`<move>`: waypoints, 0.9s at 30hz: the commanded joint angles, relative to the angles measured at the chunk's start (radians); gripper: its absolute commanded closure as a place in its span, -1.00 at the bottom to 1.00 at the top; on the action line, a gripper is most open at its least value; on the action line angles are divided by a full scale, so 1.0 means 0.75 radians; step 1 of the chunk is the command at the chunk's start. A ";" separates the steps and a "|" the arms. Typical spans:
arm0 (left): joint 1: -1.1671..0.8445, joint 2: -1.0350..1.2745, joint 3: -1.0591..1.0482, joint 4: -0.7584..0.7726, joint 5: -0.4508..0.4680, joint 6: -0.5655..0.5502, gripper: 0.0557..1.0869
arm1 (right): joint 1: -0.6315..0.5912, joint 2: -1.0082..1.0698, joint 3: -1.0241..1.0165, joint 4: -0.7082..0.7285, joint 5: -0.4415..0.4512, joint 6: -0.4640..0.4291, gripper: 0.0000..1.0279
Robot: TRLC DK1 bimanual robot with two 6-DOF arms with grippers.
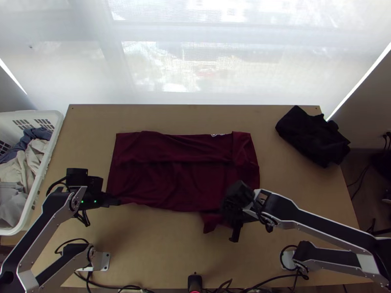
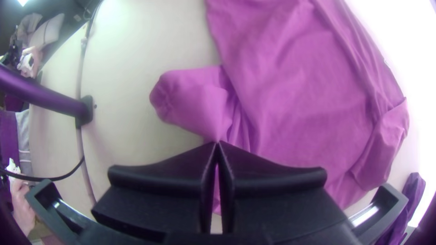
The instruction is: Fold the t-shirt
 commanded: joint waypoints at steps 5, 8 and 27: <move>0.008 -0.179 0.027 -0.029 0.001 -0.023 0.93 | -0.218 -0.184 0.133 -0.115 0.005 -0.016 0.95; 0.024 -0.200 0.054 -0.029 0.003 -0.025 0.93 | -0.265 -0.201 0.167 -0.134 0.005 -0.023 0.95; 0.073 -0.052 0.258 0.110 0.003 -0.041 0.93 | -0.549 0.018 0.417 -0.064 0.005 -0.108 0.95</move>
